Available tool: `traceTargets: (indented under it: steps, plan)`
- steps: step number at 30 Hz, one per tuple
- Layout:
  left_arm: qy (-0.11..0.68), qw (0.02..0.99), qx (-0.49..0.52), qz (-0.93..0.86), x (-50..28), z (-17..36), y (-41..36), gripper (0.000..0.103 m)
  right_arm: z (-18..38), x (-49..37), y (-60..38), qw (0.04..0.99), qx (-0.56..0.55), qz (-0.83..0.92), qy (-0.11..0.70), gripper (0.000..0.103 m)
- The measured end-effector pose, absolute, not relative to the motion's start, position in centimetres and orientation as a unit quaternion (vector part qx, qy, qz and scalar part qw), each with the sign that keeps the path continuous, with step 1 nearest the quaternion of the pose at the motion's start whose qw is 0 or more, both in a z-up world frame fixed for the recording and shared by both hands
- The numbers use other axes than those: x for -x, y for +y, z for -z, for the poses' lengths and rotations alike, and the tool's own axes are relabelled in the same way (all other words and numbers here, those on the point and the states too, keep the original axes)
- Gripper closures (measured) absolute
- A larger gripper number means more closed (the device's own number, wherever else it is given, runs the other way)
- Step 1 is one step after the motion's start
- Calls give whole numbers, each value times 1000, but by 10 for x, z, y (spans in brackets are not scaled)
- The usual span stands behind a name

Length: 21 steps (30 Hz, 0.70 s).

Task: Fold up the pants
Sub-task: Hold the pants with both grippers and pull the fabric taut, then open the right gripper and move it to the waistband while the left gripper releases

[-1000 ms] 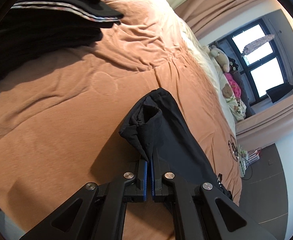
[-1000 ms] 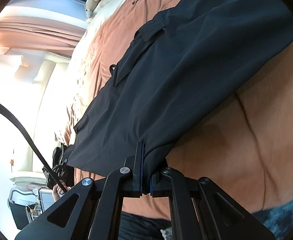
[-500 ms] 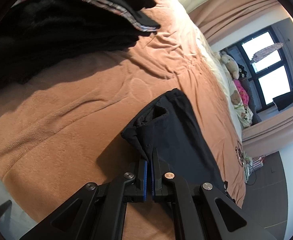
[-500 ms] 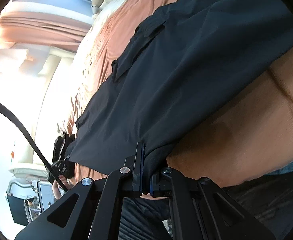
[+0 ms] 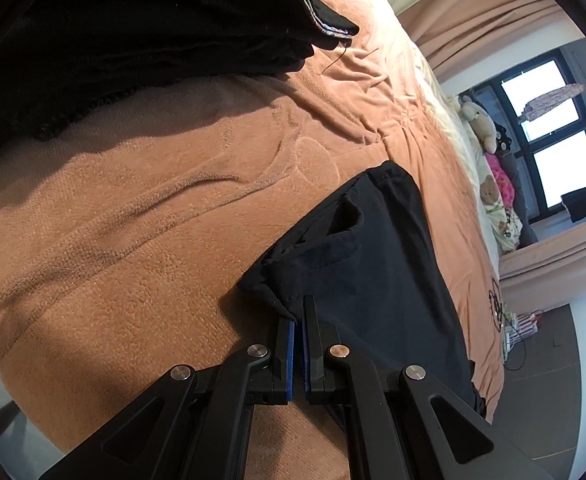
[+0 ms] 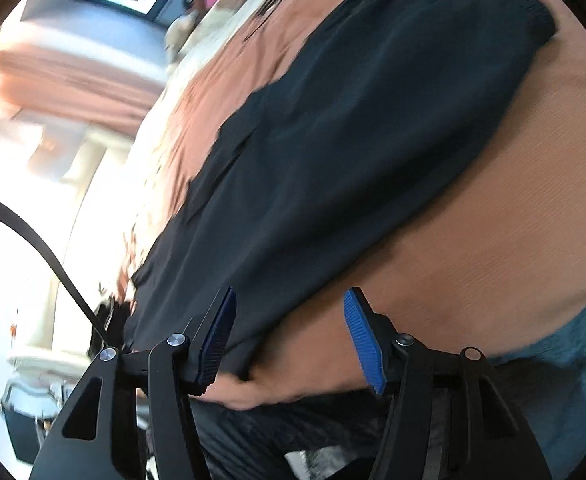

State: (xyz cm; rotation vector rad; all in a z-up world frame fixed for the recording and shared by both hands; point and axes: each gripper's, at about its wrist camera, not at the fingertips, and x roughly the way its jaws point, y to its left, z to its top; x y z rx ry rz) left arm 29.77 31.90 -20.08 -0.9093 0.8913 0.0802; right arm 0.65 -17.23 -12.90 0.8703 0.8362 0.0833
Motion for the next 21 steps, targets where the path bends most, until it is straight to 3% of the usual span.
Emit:
traceTargets:
  steps: [7,21]
  plan:
    - [427,793,431,-51,-296,209,321,98,126,-17,-250,828,-437,22,351,48]
    - [430,788,431,-90,-275,196,329,76,142,-63,-330,819,-476,104,303,48]
